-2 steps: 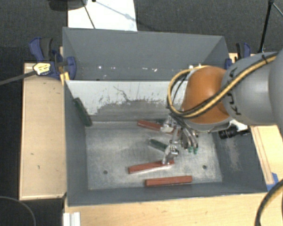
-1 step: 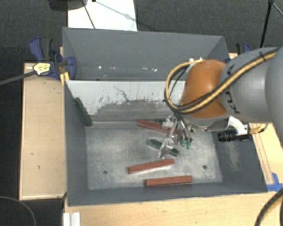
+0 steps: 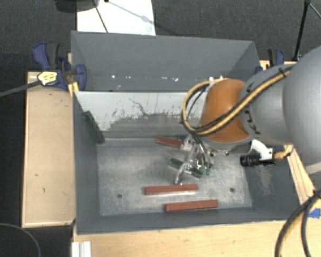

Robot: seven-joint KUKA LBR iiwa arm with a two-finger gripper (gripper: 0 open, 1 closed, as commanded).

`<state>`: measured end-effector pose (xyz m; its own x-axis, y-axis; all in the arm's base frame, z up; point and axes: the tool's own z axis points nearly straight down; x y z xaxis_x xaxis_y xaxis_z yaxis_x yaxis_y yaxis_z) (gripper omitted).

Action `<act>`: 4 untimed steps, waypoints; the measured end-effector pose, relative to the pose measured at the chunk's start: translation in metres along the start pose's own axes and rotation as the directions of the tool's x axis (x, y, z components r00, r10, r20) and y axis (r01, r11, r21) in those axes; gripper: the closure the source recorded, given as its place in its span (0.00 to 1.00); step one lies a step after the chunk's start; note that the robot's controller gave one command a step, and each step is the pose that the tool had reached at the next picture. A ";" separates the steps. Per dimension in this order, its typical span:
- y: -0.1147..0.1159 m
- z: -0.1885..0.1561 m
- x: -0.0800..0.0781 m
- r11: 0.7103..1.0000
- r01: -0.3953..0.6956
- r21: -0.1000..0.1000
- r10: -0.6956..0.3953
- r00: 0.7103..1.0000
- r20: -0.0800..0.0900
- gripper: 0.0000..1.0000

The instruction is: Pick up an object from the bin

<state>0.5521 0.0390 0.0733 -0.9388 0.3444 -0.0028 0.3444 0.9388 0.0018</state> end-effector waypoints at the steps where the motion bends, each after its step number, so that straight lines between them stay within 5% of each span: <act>1: 0.000 -0.008 0.001 1.000 0.000 0.000 0.000 1.000 0.000 1.00; 4: -0.001 -0.025 0.003 1.000 0.000 0.002 0.000 1.000 -0.005 1.00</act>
Offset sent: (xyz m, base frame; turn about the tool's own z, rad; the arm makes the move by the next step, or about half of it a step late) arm 0.0000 0.0000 0.0000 0.0000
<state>0.5492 0.0394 0.0985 -0.9389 0.3442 0.0021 0.3442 0.9389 0.0001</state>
